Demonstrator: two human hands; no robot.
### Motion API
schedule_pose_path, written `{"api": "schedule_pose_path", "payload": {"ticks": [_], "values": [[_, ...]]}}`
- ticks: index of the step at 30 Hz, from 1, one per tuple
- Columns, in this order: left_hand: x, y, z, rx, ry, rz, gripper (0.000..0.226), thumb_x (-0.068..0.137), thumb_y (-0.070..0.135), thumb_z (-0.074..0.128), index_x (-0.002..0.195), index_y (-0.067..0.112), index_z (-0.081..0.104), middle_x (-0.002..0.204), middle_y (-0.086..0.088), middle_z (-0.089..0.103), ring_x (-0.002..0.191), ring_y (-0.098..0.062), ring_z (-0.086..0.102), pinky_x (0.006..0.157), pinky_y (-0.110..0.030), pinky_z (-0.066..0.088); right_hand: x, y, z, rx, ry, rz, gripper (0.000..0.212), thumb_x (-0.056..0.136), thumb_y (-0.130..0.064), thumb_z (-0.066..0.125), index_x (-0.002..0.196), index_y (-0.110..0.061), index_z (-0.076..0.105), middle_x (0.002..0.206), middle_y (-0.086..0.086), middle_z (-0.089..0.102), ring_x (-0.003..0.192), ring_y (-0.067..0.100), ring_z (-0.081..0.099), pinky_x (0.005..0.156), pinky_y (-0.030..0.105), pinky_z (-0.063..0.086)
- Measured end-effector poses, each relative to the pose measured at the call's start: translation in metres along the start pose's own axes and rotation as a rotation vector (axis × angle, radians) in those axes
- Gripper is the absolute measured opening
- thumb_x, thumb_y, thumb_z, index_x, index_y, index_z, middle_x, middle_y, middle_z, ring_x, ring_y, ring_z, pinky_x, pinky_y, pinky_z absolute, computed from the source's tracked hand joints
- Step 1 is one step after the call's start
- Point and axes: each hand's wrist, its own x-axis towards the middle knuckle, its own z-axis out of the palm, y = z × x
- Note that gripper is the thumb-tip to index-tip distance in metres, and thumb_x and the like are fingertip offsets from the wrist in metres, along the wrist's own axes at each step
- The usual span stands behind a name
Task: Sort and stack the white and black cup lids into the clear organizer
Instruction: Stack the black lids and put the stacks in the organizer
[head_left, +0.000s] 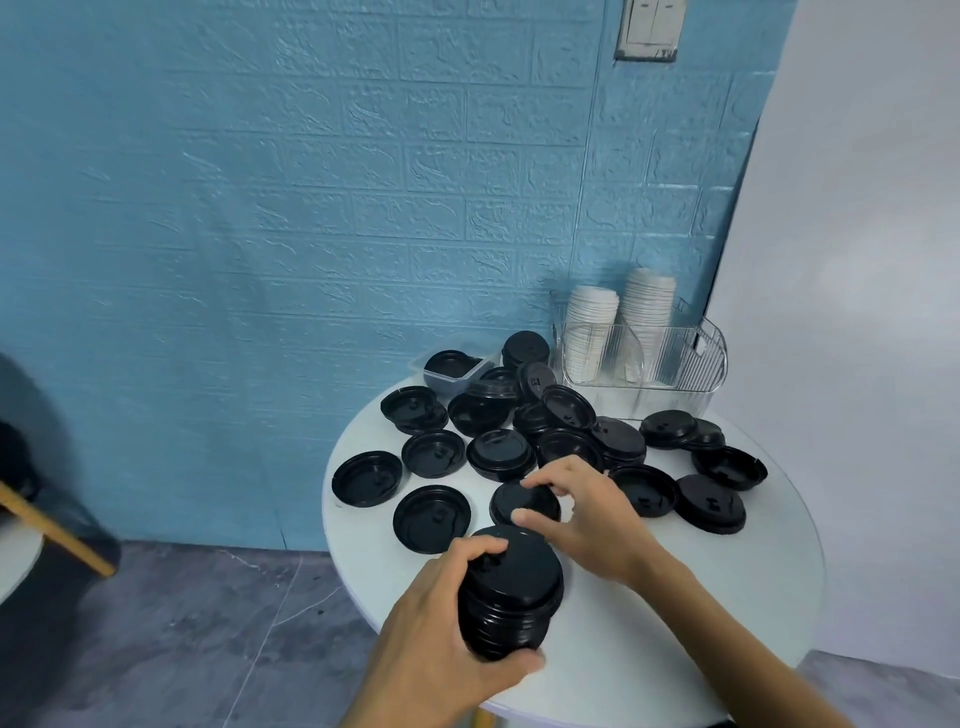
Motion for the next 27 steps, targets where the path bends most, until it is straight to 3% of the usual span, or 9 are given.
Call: {"api": "schedule_pose_path", "payload": {"ticks": [5, 11, 15, 18, 23, 27], "values": [[0.000, -0.001, 0.003, 0.005, 0.040, 0.035, 0.087, 0.049, 0.061, 0.087, 0.121, 0.067, 0.038, 0.126, 0.039, 0.053, 0.113, 0.004, 0.058, 0.088, -0.014, 0.047, -0.003, 0.003, 0.007, -0.117, -0.018, -0.041, 0.039, 0.084, -0.048, 0.077, 0.119, -0.032, 0.070, 0.119, -0.018, 0.056, 0.112, 0.006, 0.052, 0.098, 0.018, 0.039], [0.001, 0.003, 0.001, -0.002, 0.064, 0.051, 0.088, 0.049, 0.057, 0.088, 0.121, 0.066, 0.037, 0.125, 0.037, 0.054, 0.110, -0.002, 0.061, 0.091, -0.020, 0.050, -0.023, 0.007, -0.001, -0.099, -0.046, -0.061, 0.031, 0.085, -0.035, 0.080, 0.115, -0.029, 0.074, 0.124, -0.018, 0.056, 0.111, 0.000, 0.054, 0.089, 0.003, 0.033], [0.004, 0.008, -0.005, -0.038, 0.093, 0.047, 0.089, 0.049, 0.057, 0.090, 0.125, 0.057, 0.044, 0.122, 0.032, 0.060, 0.110, -0.003, 0.063, 0.087, -0.009, 0.045, -0.047, 0.004, -0.008, -0.031, -0.079, -0.075, 0.013, 0.087, -0.037, 0.076, 0.099, -0.037, 0.073, 0.123, -0.023, 0.054, 0.111, -0.002, 0.055, 0.093, 0.014, 0.040], [0.017, 0.015, -0.011, -0.046, 0.109, 0.069, 0.089, 0.050, 0.055, 0.091, 0.128, 0.054, 0.046, 0.125, 0.031, 0.058, 0.113, -0.003, 0.060, 0.090, -0.010, 0.045, -0.066, 0.000, -0.003, 0.067, -0.075, -0.111, 0.008, 0.094, -0.029, 0.067, 0.091, -0.033, 0.072, 0.118, -0.022, 0.055, 0.111, 0.002, 0.058, 0.092, 0.021, 0.045], [0.036, 0.022, -0.006, -0.075, 0.096, 0.075, 0.088, 0.052, 0.052, 0.091, 0.126, 0.053, 0.043, 0.122, 0.032, 0.058, 0.113, -0.003, 0.060, 0.089, -0.012, 0.045, -0.079, -0.005, 0.001, 0.231, -0.028, -0.075, 0.011, 0.094, -0.024, 0.070, 0.105, -0.024, 0.069, 0.111, -0.018, 0.063, 0.103, 0.007, 0.063, 0.091, 0.021, 0.049], [0.041, 0.021, -0.001, -0.073, 0.102, 0.088, 0.088, 0.052, 0.055, 0.090, 0.126, 0.053, 0.043, 0.123, 0.031, 0.058, 0.113, -0.004, 0.060, 0.090, -0.018, 0.047, -0.083, -0.005, -0.003, 0.479, -0.095, -0.014, 0.023, 0.102, -0.011, 0.057, 0.123, -0.020, 0.050, 0.111, -0.005, 0.076, 0.106, 0.018, 0.070, 0.093, 0.038, 0.055]]}}
